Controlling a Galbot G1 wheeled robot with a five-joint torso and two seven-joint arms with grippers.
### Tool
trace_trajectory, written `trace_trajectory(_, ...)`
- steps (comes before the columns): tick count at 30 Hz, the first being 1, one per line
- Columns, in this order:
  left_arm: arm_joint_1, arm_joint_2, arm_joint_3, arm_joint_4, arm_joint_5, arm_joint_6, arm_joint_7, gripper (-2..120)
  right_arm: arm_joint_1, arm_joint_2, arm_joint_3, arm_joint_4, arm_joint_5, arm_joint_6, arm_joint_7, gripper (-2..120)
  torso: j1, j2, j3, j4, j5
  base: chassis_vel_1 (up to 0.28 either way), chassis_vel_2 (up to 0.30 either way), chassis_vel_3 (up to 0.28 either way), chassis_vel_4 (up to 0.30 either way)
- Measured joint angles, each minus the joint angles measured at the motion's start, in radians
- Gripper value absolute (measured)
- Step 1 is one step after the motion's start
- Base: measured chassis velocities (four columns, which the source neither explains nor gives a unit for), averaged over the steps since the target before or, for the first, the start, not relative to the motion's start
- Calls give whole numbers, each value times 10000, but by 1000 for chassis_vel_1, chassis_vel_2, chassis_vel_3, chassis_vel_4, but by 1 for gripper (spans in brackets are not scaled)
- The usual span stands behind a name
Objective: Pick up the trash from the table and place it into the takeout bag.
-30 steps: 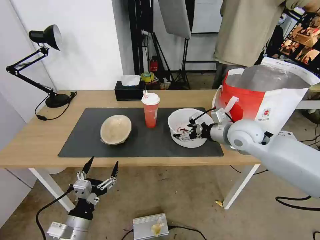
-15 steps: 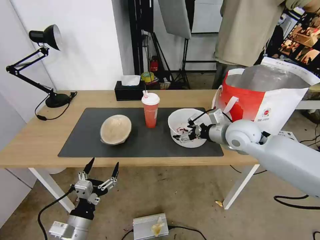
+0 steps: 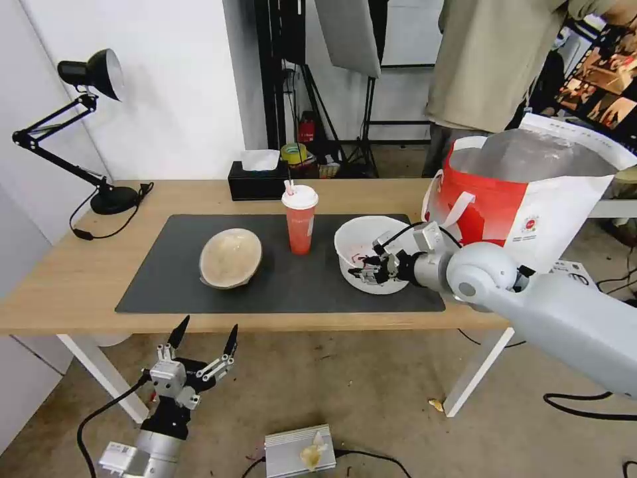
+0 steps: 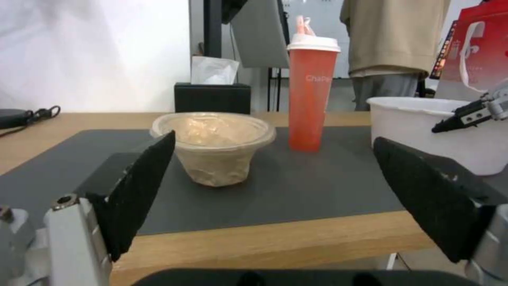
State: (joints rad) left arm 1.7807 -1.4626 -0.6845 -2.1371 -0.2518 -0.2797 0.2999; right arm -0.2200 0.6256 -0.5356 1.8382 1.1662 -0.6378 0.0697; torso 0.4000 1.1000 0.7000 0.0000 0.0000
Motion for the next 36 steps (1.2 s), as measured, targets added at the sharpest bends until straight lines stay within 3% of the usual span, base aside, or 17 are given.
trace_trajectory(12,-38,-18,9,66,0,0,18,100,-30,81,20,-49,-18,0,31,0,0,0,0,0,-1,0,0,0,0)
trace_trajectory(28,-47,-24,-13,173,-8,0,18,100,-140,149,95,-34,-302,15,28,0,0,0,0,0,-1,0,0,0,0)
trace_trajectory(36,-69,-7,-21,207,-9,-50,16,100,-346,-180,291,538,-791,69,-27,0,0,-1,0,1,1,0,0,0,0)
